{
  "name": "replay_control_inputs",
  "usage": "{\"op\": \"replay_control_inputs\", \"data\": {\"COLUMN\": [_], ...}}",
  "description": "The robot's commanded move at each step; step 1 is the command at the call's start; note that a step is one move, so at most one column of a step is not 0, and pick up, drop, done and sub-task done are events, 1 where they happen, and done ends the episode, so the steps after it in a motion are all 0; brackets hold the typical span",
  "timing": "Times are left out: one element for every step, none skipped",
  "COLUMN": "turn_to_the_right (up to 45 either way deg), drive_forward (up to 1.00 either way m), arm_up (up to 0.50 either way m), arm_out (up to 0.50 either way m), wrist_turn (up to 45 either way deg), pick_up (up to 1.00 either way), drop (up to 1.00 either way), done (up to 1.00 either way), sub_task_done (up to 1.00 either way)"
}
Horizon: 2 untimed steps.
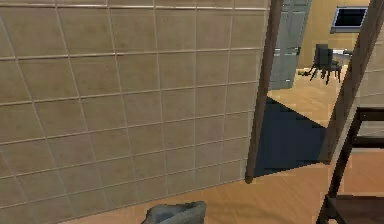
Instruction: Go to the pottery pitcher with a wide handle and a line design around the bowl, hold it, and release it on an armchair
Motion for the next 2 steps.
{"op": "replay_control_inputs", "data": {"turn_to_the_right": [-9.0,45.0], "drive_forward": [0.00,0.00], "arm_up": [0.00,0.00], "arm_out": [0.00,0.00], "wrist_turn": [0.0,0.0], "pick_up": [0.00,0.00], "drop": [0.00,0.00], "done": [0.00,0.00], "sub_task_done": [0.00,0.00]}}
